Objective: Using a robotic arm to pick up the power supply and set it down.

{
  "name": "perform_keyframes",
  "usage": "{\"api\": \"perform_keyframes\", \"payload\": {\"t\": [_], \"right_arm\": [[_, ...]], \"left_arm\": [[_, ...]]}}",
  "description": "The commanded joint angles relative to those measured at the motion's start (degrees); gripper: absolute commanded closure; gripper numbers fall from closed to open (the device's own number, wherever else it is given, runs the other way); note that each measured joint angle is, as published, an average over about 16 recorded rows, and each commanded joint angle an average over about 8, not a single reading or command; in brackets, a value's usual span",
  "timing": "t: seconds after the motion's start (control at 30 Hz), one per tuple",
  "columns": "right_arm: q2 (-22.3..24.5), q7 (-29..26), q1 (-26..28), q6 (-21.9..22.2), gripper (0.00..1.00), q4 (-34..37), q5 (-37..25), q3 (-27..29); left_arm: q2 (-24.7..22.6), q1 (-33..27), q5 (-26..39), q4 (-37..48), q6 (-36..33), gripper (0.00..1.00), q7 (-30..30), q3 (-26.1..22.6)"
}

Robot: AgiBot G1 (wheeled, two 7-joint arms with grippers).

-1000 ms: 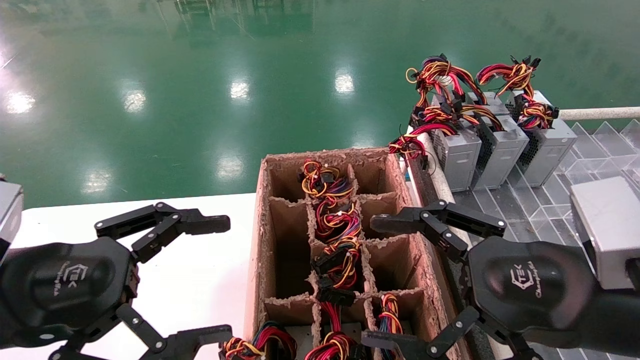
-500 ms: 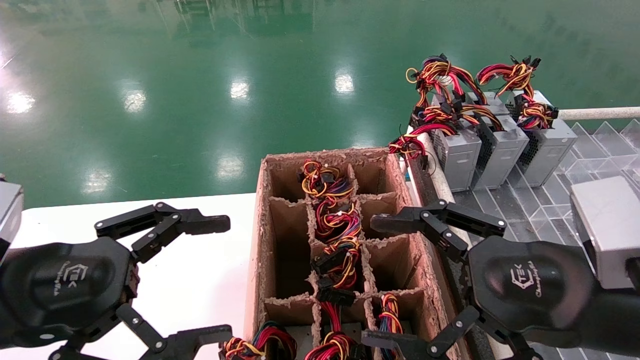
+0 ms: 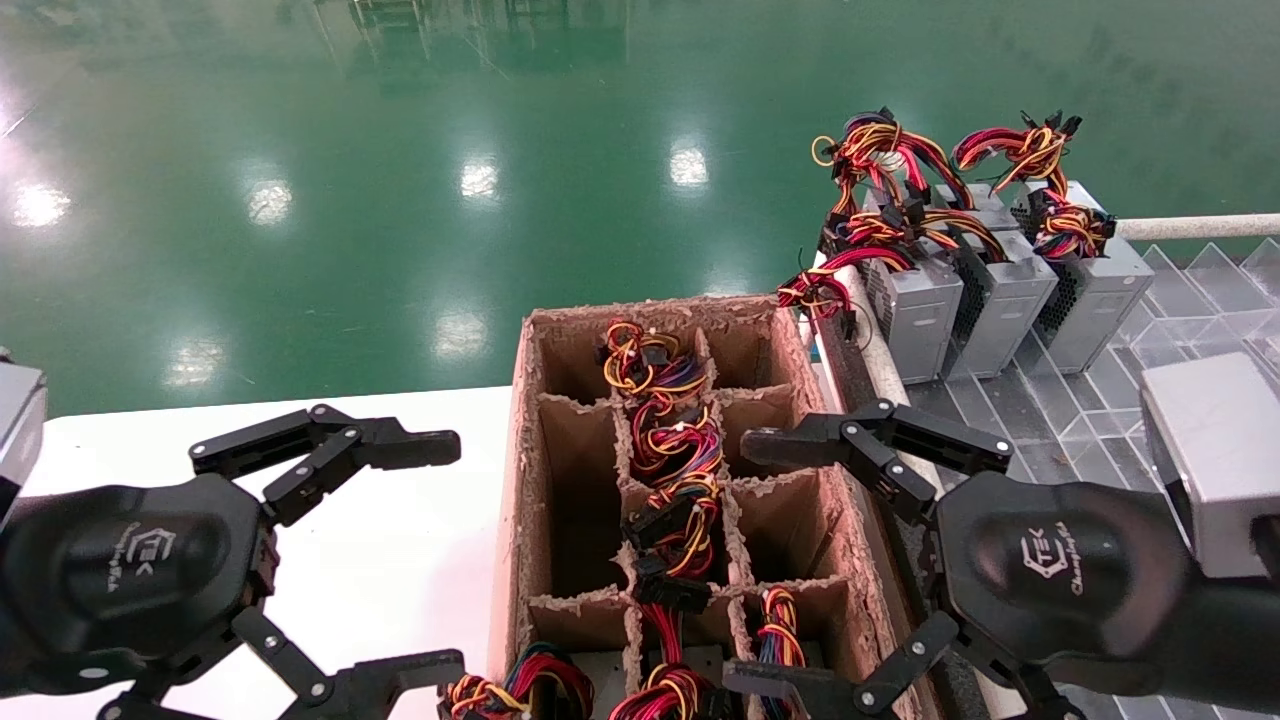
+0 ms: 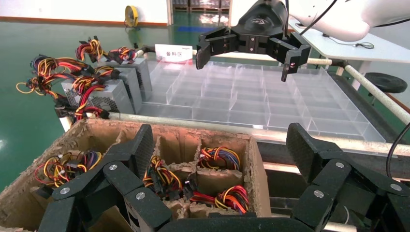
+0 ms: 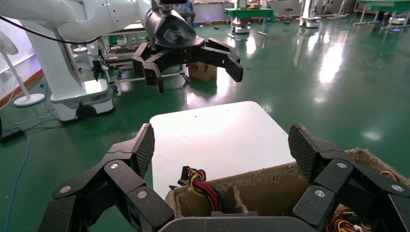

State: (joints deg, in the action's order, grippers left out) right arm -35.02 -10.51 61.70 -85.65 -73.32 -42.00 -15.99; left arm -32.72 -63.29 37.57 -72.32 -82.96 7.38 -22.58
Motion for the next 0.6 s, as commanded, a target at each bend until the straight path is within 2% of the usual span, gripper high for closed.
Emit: {"api": "perform_keyframes", "payload": {"t": [0.03,0.6], "right_arm": [[0.0,0.0,0.0,0.0,0.0,0.0,0.0,0.0],[0.0,0.0,0.0,-0.01,0.0,0.0,0.0,0.0]], "left_arm": [[0.0,0.0,0.0,0.0,0.0,0.0,0.0,0.0],[0.0,0.0,0.0,0.0,0.0,0.0,0.0,0.0]]}}
